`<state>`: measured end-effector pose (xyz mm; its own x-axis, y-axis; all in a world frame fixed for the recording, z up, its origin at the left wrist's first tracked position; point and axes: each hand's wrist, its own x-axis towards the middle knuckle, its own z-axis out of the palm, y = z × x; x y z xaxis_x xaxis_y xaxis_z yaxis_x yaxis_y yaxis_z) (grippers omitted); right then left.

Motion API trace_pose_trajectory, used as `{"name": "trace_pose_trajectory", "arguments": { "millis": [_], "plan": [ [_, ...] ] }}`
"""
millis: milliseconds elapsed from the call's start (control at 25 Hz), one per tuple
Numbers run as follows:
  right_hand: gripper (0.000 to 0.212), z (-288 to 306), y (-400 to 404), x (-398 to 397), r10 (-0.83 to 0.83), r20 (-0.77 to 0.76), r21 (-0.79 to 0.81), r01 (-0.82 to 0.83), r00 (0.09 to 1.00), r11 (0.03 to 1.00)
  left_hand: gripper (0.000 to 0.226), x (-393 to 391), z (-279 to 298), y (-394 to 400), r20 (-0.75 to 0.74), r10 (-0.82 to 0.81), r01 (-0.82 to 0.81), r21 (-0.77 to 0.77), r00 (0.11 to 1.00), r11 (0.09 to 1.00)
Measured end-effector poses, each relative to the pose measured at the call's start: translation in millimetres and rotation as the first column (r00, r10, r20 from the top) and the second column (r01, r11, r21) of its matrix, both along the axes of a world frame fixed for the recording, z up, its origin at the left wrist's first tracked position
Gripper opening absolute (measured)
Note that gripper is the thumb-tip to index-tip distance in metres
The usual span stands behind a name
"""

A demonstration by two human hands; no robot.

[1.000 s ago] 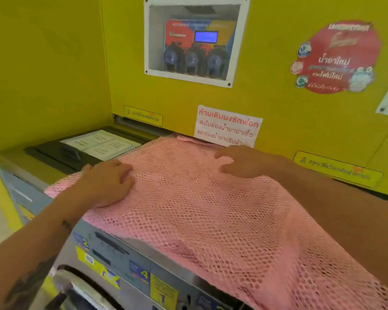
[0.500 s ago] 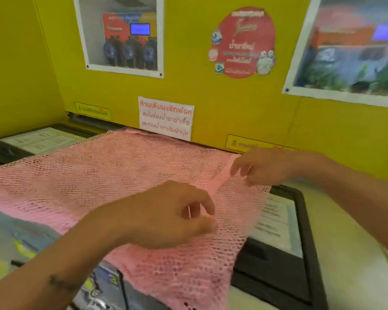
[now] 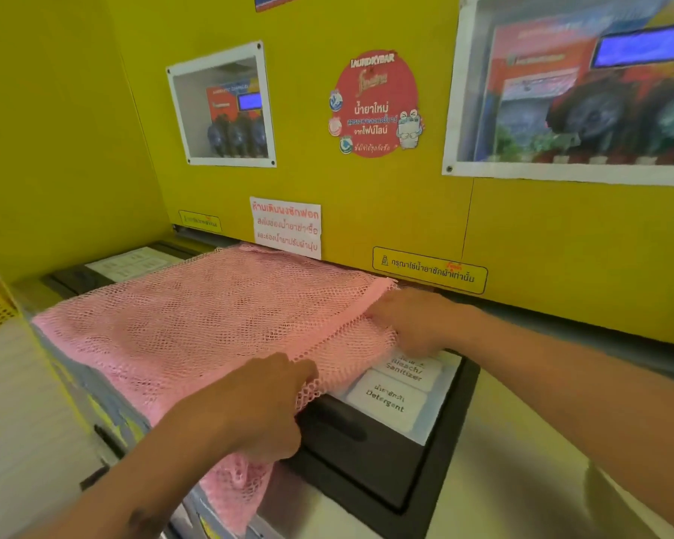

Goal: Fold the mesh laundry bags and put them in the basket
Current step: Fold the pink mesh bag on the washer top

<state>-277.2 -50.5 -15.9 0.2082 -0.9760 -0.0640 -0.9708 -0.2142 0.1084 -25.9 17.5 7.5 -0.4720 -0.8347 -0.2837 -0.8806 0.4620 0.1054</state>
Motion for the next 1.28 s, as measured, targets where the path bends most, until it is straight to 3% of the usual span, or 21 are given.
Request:
{"name": "trace_pose_trajectory", "arguments": {
  "millis": [120, 280, 440, 560, 680, 760, 840, 880, 960, 1080, 1200, 1280],
  "plan": [
    [0.052, -11.5, -7.6, 10.5, 0.033, 0.046, -0.103, -0.028, 0.998, 0.994, 0.067, 1.5, -4.3, 4.1, 0.081, 0.065, -0.055, -0.122, 0.995, 0.991],
    [0.009, -7.0, -8.7, 29.1, 0.097, 0.040, -0.215, -0.086, 0.994, 0.973, 0.052, 26.1, -6.3, 1.5, 0.148, 0.173, -0.136, -0.227, 0.974, 0.964],
    [0.022, 1.5, -1.0, 60.0, 0.238, 0.162, -0.069, -0.230, 0.958, 0.971, 0.051, 78.7, 4.3, -1.4, 0.210, 0.311, -0.262, -0.231, 0.927, 0.937],
    [0.023, 10.7, -2.7, 68.3, 0.263, 0.273, -0.029, -0.265, 0.926, 0.964, 0.057, 95.8, 5.6, -4.2, 0.151, 0.294, -0.273, -0.148, 0.944, 0.951],
    [0.020, 30.1, -8.7, 60.0, 0.176, 0.316, 0.037, -0.197, 0.932, 0.980, 0.032, 86.3, -3.6, -10.6, -0.046, 0.149, -0.153, -0.124, 0.988, 0.980],
    [0.029, 40.6, -11.0, 50.4, 0.019, 0.375, 0.164, -0.087, 0.927, 0.983, 0.009, 76.4, -6.9, -16.2, -0.153, 0.071, -0.098, -0.176, 0.986, 0.979],
    [0.030, 38.4, -12.8, 42.7, -0.174, 0.508, 0.238, 0.057, 0.844, 0.970, 0.013, 66.4, -6.9, -21.0, -0.224, 0.023, -0.075, -0.228, 0.974, 0.971],
    [0.034, 34.2, -15.3, 39.5, -0.232, 0.533, 0.213, 0.136, 0.814, 0.967, 0.017, 62.7, -8.3, -24.9, -0.249, -0.005, -0.062, -0.259, 0.969, 0.964],
    [0.038, 21.4, -19.6, 37.2, -0.277, 0.456, 0.117, 0.251, 0.846, 0.961, 0.021, 55.9, -10.8, -30.5, -0.279, -0.039, -0.041, -0.276, 0.960, 0.960],
    [0.030, 7.2, -27.1, 43.7, -0.311, 0.479, 0.089, 0.307, 0.821, 0.947, 0.022, 45.8, -13.1, -32.0, -0.296, -0.092, 0.007, -0.274, 0.951, 0.962],
    [0.025, 16.6, -38.2, 40.9, -0.171, 0.445, -0.259, 0.309, 0.879, 0.915, 0.022, 36.7, -9.2, -32.1, -0.403, -0.167, -0.041, -0.459, 0.900, 0.887],
    [0.031, 28.7, -41.3, 30.9, -0.145, 0.335, -0.405, 0.281, 0.931, 0.870, 0.030, 33.0, -6.6, -29.6, -0.419, -0.149, -0.046, -0.419, 0.896, 0.907]
  ]
}}
